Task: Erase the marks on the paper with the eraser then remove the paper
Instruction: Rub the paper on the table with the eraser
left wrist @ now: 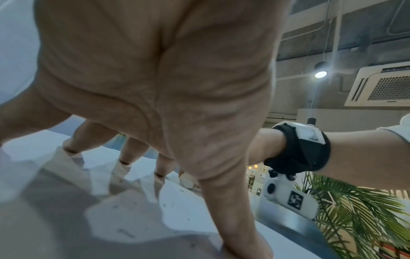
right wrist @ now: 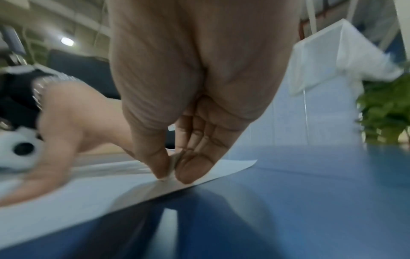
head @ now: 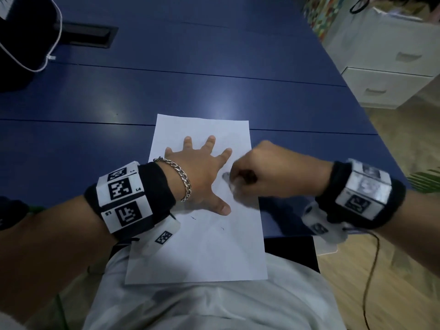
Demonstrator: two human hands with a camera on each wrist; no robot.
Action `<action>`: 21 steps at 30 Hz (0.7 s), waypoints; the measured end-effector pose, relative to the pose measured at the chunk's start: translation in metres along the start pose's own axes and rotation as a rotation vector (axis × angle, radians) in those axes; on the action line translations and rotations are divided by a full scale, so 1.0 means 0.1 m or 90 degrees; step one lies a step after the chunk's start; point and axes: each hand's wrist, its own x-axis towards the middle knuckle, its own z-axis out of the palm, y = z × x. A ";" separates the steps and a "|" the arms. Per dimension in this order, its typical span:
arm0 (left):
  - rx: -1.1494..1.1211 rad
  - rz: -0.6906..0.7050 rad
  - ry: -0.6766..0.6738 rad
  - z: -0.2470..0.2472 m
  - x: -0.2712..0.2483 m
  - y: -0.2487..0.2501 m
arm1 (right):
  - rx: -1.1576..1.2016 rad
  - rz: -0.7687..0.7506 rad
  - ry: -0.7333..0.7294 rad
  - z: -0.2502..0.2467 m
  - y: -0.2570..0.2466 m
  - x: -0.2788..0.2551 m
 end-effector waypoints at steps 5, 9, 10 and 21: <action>-0.005 -0.001 0.005 0.00 -0.02 -0.02 | 0.006 0.065 0.087 -0.05 0.12 0.09; -0.008 0.015 -0.002 0.01 -0.04 -0.06 | 0.043 0.027 0.021 0.14 -0.17 -0.19; -0.002 0.021 -0.006 0.01 -0.03 -0.08 | 0.051 0.026 0.026 0.14 -0.18 -0.23; 0.031 0.195 -0.072 -0.12 -0.13 -0.48 | 0.097 0.076 0.115 0.43 -0.39 -0.41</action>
